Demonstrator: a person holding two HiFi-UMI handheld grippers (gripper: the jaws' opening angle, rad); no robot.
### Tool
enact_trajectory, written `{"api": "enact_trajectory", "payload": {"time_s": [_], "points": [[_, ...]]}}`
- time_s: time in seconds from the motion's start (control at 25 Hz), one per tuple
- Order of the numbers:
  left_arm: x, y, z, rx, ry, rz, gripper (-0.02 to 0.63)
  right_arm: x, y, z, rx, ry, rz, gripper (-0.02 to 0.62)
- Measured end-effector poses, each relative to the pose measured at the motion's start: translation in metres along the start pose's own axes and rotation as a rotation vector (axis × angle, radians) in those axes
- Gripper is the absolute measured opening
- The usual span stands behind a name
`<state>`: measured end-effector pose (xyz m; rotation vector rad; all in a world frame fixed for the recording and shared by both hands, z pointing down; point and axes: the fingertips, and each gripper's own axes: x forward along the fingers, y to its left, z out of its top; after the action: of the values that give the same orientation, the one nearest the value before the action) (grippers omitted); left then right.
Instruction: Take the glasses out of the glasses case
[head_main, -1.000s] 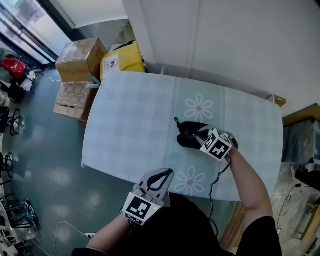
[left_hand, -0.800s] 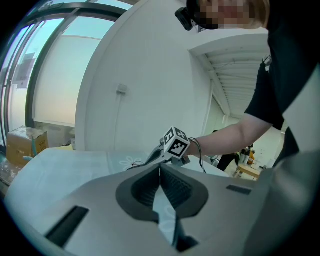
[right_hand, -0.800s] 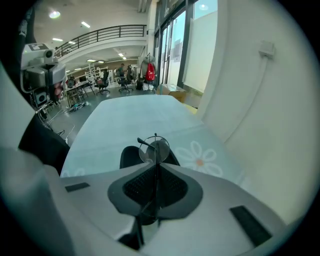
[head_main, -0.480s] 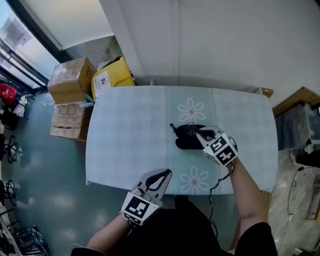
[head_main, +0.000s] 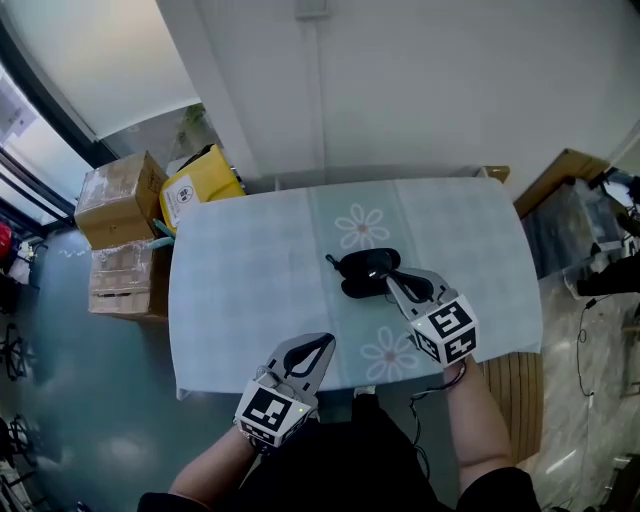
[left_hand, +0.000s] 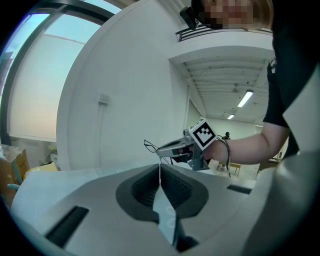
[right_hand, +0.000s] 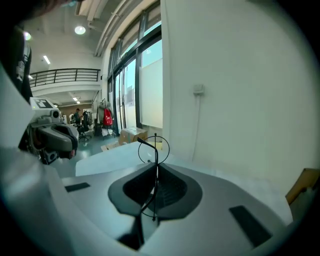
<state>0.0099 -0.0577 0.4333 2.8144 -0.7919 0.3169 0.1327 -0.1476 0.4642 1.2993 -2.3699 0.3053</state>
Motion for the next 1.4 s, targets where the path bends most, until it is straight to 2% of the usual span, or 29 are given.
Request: {"api": "enact_trajectory", "payload": {"time_s": [0.2, 0.48, 0.96, 1.4], "points": [[-0.017, 0.001, 0.011, 0.002, -0.039, -0.027, 0.031, -0.034, 0.036, 0.02, 0.045, -0.103, -0.061, 0.038], [-0.041, -0.001, 0.012, -0.005, -0.064, -0.054, 0.031, -0.066, 0.085, 0.032, 0.09, -0.182, -0.133, 0.037], [-0.08, -0.017, -0.002, 0.022, -0.061, -0.153, 0.031, -0.096, 0.157, 0.016, 0.145, -0.214, -0.22, 0.026], [-0.092, -0.029, -0.002, 0.025, -0.064, -0.185, 0.031, -0.11, 0.179, 0.017, 0.15, -0.225, -0.238, 0.025]]}}
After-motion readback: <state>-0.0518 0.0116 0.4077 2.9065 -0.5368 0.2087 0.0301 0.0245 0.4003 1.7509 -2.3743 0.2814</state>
